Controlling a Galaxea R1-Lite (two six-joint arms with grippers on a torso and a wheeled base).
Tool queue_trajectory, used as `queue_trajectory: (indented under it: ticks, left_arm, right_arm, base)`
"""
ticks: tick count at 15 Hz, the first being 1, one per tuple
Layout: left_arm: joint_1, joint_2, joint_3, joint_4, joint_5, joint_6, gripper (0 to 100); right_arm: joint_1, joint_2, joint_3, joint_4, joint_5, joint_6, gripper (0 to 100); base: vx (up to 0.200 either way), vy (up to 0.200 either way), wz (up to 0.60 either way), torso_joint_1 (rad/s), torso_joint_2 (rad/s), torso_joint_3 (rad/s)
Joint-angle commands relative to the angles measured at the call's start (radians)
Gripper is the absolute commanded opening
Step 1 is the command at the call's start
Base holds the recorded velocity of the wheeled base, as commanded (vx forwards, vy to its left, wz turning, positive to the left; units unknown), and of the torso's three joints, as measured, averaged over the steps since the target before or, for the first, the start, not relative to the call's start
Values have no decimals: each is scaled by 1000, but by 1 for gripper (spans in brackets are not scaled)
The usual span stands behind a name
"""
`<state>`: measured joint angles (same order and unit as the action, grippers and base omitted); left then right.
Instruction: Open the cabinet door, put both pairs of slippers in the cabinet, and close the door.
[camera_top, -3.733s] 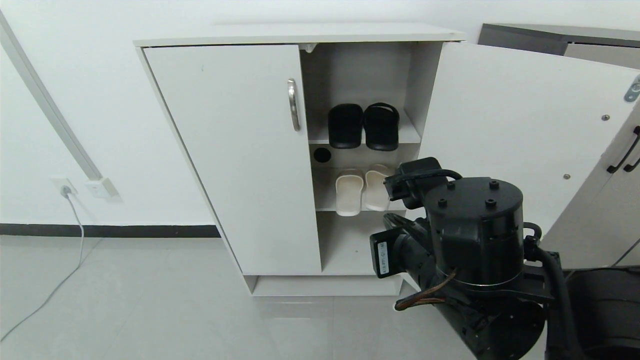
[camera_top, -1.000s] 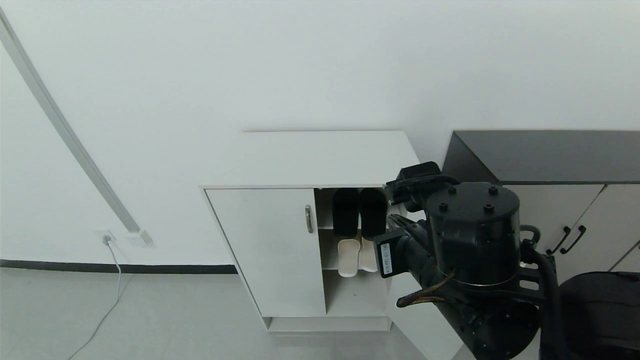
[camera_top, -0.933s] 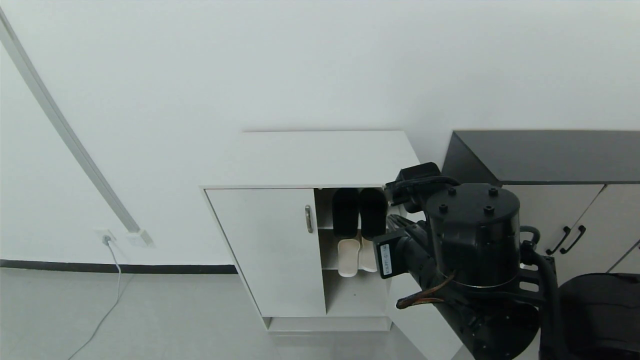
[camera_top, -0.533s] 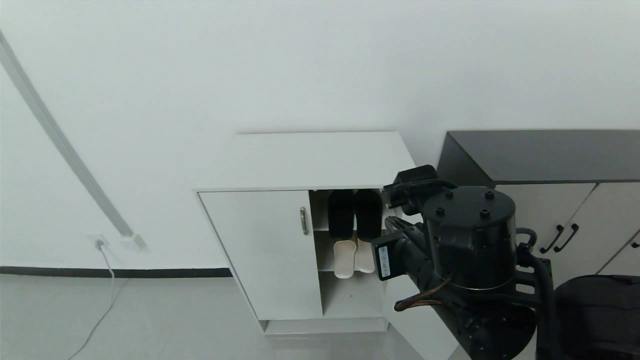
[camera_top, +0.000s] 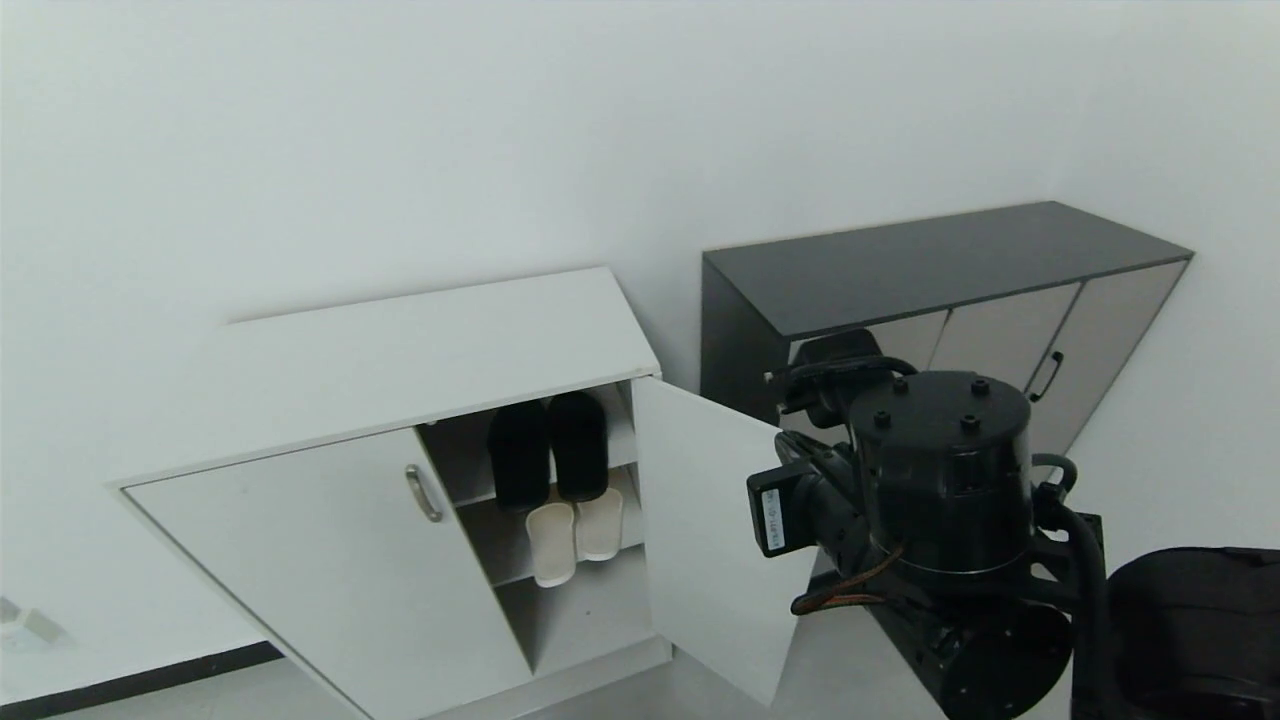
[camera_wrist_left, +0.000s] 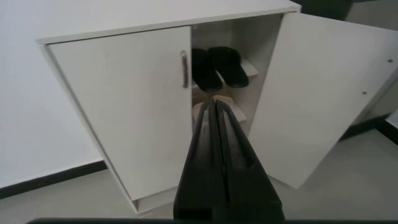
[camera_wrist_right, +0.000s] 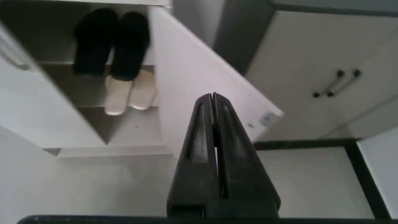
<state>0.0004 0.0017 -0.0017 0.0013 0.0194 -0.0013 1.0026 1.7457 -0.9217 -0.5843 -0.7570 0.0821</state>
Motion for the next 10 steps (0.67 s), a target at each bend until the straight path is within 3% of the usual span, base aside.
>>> queue_trajectory:
  ticks: [1, 5, 10]
  left_arm:
    - [1, 0, 0, -1, 1, 0, 0]
    - [1, 0, 0, -1, 1, 1, 0]
    - [1, 0, 0, 0, 1, 1, 0]
  right_arm:
    - [-1, 3, 0, 0, 1, -1, 0]
    - [-5, 3, 0, 0, 1, -1, 0]
    - [-13, 14, 0, 0, 1, -1, 0]
  base:
    - [0, 0, 0, 0, 0, 0]
    - [0, 0, 0, 0, 0, 0]
    - [-200, 0, 0, -3, 1, 0]
